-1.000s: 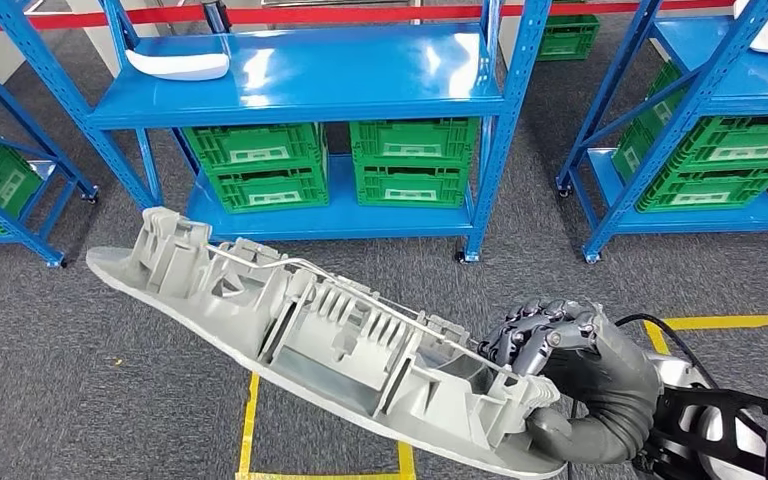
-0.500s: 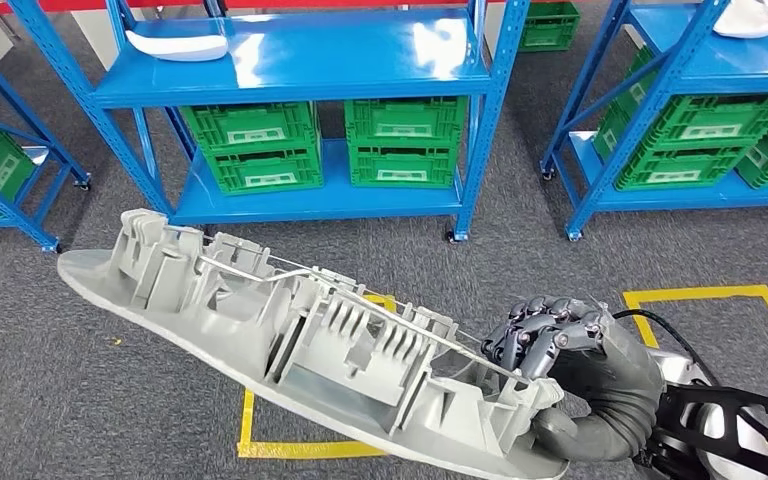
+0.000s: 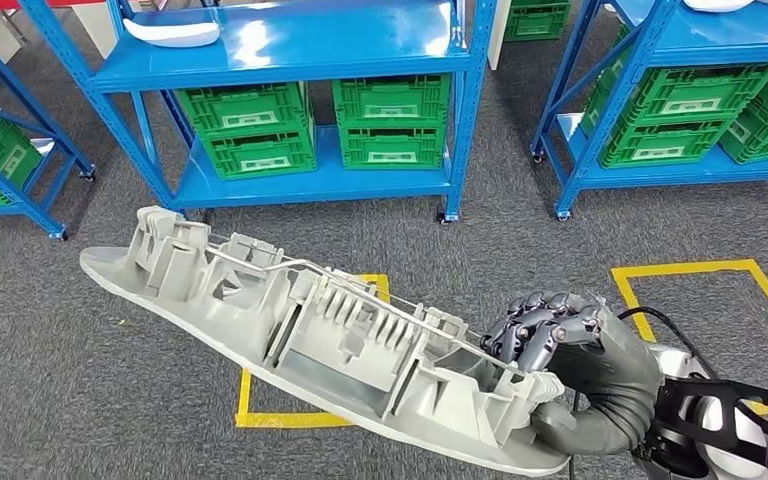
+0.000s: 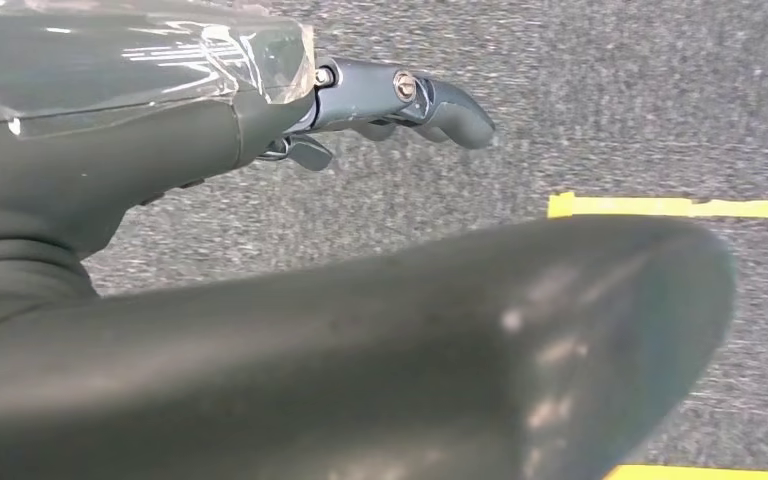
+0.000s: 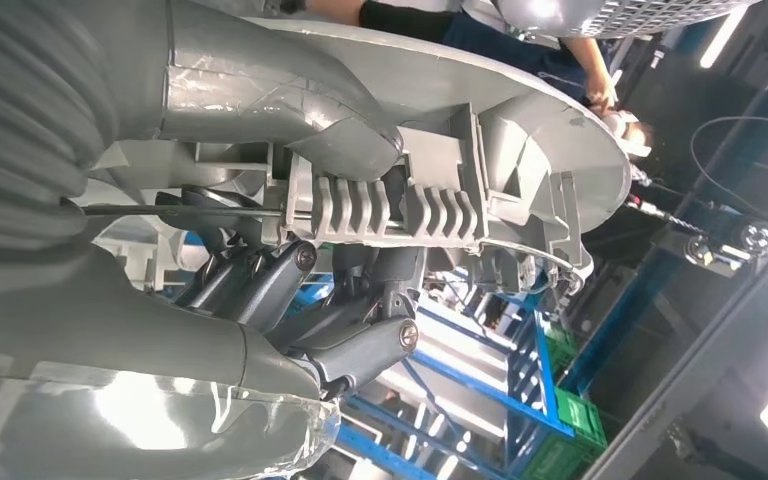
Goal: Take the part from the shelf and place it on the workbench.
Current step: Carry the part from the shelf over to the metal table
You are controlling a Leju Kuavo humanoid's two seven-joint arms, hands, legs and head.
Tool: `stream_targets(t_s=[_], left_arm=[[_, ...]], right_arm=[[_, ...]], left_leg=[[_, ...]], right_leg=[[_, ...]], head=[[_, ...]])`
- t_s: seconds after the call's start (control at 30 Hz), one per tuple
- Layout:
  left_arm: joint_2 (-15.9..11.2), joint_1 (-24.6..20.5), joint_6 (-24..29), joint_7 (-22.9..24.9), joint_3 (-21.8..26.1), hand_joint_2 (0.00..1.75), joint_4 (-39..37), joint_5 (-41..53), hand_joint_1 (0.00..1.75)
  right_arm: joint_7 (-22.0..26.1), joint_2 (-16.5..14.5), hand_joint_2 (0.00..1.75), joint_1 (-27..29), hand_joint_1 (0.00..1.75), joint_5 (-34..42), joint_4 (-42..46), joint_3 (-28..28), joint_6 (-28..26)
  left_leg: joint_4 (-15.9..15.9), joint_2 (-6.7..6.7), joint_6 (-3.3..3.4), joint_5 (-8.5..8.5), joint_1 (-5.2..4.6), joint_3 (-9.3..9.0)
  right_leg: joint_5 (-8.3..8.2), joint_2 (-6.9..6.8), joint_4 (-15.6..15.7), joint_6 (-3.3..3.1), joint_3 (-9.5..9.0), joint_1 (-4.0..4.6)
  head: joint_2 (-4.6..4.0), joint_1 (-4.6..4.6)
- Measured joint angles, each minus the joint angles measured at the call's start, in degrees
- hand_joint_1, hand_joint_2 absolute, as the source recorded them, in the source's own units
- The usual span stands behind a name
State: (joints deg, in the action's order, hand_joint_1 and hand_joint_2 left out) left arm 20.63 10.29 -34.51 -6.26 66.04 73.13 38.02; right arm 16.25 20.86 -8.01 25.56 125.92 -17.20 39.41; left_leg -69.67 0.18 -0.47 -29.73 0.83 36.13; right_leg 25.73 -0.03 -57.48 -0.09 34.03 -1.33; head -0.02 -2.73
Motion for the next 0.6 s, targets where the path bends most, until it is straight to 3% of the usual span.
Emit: stream_targets(t_s=[0.07,0.13,0.2,0.23,0.27,0.33,0.37,0.4,0.43,0.47,0.53,0.6], left_arm=[[-0.1,0.2,0.1,0.4,-0.4,0.00,0.7,-0.5,0.00],[-0.1,0.4,0.2,0.5,-0.7,0.00,1.2,-0.7,0.00],[-0.2,0.7,0.3,0.6,-1.0,0.00,1.5,-0.8,0.00],[-0.1,0.9,0.3,0.6,-1.2,0.00,1.7,-0.9,0.00],[-0.1,0.9,0.3,0.6,-1.4,0.00,1.8,-1.0,0.00],[0.0,0.9,0.3,0.6,-1.6,0.00,1.8,-1.2,0.00],[0.0,0.9,0.3,0.7,-1.7,0.00,1.8,-1.2,0.00],[0.1,0.9,0.3,0.7,-1.8,0.00,1.8,-1.3,0.00],[0.1,0.9,0.3,0.7,-1.9,0.00,1.7,-1.4,0.00],[0.1,0.9,0.3,0.7,-2.1,0.00,1.7,-1.5,0.00],[0.2,0.9,0.4,0.6,-2.4,0.00,1.5,-1.6,0.00],[0.2,1.0,0.5,0.4,-2.7,0.00,1.4,-1.7,0.00]], right_arm=[[0.1,0.0,1.75,0.1,1.75,-0.1,0.0,0.2,0.1],[0.3,0.0,1.75,0.2,1.75,-0.1,0.0,0.5,0.1],[0.4,0.0,1.75,0.3,1.75,-0.1,0.0,0.7,0.1],[0.5,0.1,1.75,0.3,1.75,-0.1,0.0,0.8,0.1],[0.6,0.2,1.75,0.3,1.75,-0.1,0.0,0.9,0.2],[0.6,0.3,1.75,0.3,1.75,-0.2,0.0,1.0,0.3],[0.6,0.3,1.75,0.3,1.75,-0.3,0.0,1.1,0.3],[0.6,0.3,1.75,0.4,1.75,-0.3,0.0,1.1,0.3],[0.6,0.3,1.75,0.4,1.75,-0.4,0.0,1.2,0.3],[0.6,0.3,1.75,0.4,1.75,-0.5,0.0,1.2,0.3],[0.6,0.3,1.75,0.2,1.75,-0.6,0.0,1.2,0.4],[0.6,0.3,1.75,0.0,1.75,-0.6,0.1,1.2,0.6]], left_leg=[[8.6,-0.48,1.10,0.06,-0.37,-6.42],[13.5,-0.75,1.86,-0.95,-0.93,-9.40],[14.4,-0.53,2.36,0.14,-1.19,-9.08],[14.9,-0.33,2.70,0.93,-1.16,-8.77],[15.4,-0.12,3.05,1.86,-1.07,-8.24],[15.7,0.11,3.55,3.51,-1.11,-6.75],[15.6,0.20,3.67,4.26,-1.21,-5.78],[15.4,0.29,3.65,4.95,-1.30,-4.77],[15.2,0.38,3.60,5.58,-1.35,-3.70],[14.8,0.45,3.48,6.15,-1.35,-2.59],[13.6,0.62,3.12,7.00,-1.35,-0.46],[12.4,0.84,2.60,7.69,-1.45,1.11]], right_leg=[[-1.03,0.04,0.0,0.40,0.81,0.09],[-2.10,-0.01,0.3,1.15,1.10,-0.15],[-2.93,-0.01,0.7,1.84,1.34,-0.35],[-2.38,0.01,0.2,1.81,1.76,-0.30],[-0.78,0.02,-1.2,1.51,2.44,-0.19],[4.43,0.02,-7.1,0.65,4.37,-0.07],[6.58,0.02,-10.9,0.58,5.19,-0.08],[7.52,0.02,-14.0,0.90,5.54,-0.09],[7.24,0.01,-15.7,1.53,5.17,-0.11],[6.08,0.00,-15.5,2.29,3.89,-0.15],[4.14,-0.43,-9.4,3.25,-1.39,-0.23],[5.16,-1.29,-1.4,2.69,-6.50,0.06]], head=[[0.00,0.05],[0.00,0.02],[0.00,-0.09],[0.00,-0.09],[0.00,0.02],[0.00,0.17],[0.00,0.21],[0.00,0.21],[0.00,0.20],[0.00,0.21],[0.00,0.22],[0.00,0.22]])
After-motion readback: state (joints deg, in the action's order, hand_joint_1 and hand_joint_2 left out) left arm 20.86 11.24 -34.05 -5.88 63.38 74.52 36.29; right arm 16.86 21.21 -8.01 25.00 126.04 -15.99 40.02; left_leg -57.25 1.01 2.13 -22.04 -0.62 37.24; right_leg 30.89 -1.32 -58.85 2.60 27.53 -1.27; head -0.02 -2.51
